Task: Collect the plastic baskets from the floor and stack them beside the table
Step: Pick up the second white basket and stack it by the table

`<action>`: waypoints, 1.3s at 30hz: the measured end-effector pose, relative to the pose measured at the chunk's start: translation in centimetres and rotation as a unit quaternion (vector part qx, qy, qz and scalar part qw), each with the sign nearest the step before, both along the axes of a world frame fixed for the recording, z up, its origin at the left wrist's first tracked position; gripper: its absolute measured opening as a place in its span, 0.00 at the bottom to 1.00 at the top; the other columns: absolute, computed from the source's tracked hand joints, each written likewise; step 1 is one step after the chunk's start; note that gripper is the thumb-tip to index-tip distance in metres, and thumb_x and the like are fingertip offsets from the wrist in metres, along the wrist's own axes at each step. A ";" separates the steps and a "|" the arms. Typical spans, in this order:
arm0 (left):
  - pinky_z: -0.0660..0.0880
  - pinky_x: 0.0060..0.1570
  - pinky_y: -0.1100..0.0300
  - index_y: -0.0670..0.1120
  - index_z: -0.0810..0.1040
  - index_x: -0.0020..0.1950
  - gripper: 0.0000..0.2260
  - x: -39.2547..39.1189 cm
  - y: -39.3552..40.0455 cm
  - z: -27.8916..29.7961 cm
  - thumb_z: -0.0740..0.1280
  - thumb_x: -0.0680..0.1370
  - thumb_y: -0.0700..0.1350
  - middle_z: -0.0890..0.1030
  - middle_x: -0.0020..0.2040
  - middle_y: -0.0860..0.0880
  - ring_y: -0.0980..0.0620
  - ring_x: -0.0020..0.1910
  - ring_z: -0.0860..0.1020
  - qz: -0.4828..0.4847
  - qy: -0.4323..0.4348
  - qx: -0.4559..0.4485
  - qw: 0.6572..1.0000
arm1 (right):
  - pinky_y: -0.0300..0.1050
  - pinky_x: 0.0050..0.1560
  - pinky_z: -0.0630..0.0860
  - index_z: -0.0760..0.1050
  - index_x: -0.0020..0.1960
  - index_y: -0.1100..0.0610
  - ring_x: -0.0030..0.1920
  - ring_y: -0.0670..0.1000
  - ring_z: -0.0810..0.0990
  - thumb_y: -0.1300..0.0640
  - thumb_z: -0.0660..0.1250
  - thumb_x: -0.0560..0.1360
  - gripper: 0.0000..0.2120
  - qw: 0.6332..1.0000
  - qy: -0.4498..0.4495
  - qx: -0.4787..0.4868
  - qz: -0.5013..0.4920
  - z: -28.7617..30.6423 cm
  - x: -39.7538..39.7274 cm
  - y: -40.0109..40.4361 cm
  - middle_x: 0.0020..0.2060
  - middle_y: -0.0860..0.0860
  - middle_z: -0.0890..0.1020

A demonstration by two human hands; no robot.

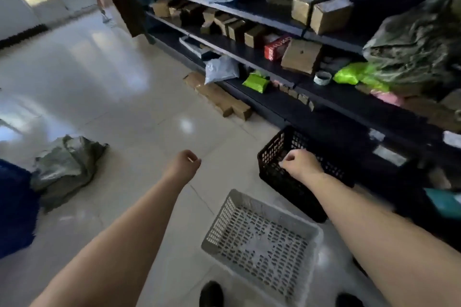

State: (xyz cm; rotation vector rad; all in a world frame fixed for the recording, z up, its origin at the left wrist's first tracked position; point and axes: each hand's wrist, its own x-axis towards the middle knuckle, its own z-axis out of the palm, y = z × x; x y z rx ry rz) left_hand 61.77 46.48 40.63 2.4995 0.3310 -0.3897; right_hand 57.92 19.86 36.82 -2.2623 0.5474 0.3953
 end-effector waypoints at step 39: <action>0.66 0.40 0.54 0.30 0.77 0.45 0.08 2.6 5.2 -49.9 0.71 0.69 0.32 0.73 0.35 0.39 0.38 0.36 0.74 0.049 0.151 0.047 0.986 | 0.40 0.27 0.64 0.63 0.65 0.66 0.30 0.50 0.70 0.63 0.66 0.73 0.23 0.834 0.218 0.015 -0.507 -48.2 -19.5 -0.4 0.49 0.60 0.76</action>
